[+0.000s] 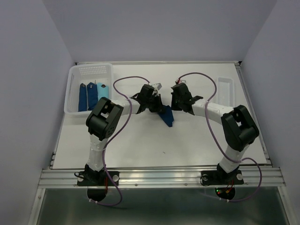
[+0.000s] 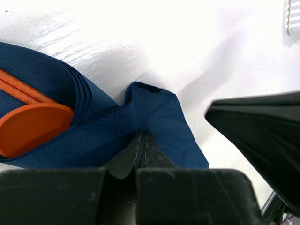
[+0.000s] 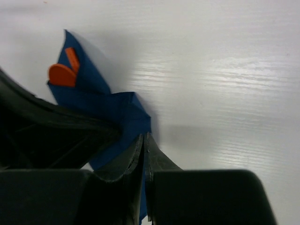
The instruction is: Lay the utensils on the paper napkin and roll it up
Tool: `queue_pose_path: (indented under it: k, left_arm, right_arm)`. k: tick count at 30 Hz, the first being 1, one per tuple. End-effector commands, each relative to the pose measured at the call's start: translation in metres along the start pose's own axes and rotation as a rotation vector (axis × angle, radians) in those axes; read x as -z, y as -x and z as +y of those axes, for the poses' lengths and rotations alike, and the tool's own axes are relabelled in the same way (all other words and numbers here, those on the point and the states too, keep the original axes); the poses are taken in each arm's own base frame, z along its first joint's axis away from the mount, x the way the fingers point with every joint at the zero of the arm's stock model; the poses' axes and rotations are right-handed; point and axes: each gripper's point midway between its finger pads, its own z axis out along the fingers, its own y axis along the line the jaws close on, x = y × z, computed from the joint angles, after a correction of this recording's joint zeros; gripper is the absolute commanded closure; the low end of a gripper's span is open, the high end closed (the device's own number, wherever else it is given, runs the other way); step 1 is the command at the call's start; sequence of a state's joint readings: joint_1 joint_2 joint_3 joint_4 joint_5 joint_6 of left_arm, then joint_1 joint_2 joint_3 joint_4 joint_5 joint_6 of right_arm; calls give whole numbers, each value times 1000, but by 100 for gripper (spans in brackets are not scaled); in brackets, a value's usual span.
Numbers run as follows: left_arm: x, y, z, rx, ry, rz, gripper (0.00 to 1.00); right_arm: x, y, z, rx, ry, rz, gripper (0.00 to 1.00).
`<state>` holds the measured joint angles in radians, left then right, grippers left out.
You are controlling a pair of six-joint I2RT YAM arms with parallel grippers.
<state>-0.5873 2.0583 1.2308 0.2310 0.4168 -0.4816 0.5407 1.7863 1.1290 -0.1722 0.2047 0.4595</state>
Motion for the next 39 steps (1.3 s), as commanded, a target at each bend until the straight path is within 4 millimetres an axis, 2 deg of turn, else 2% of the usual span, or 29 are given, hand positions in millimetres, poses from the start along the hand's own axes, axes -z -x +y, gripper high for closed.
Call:
queue_pose_path:
  k: [1,11,18,23,30,32,33,39]
  left_arm:
    - [-3,-23,19,-2,54,70,100]
    - [-2,-21,16,-14,47,74,100]
    - [-2,-22,15,-20,40,81,100]
    - [-2,-21,14,-27,34,84,100]
    - [-3,-15,14,-58,41,80,100]
    - [-3,-10,13,-68,44,77,100]
    - [-4,-8,12,-76,45,75,100]
    - [-4,4,9,-100,57,64,100]
  right_arm:
    - [20,23,27,22,100,-76,91]
    - [-4,12,38,46,130,-15,91]
    - [-24,9,28,55,57,-14,90]
    - [-37,-11,15,57,6,26,91]
    - [-29,-46,-3,3,-15,66,92]
    - [-24,-54,1,-14,9,74,92]
    - [-23,-63,-3,-20,5,91,92]
    - [-6,-72,6,-71,38,82,92]
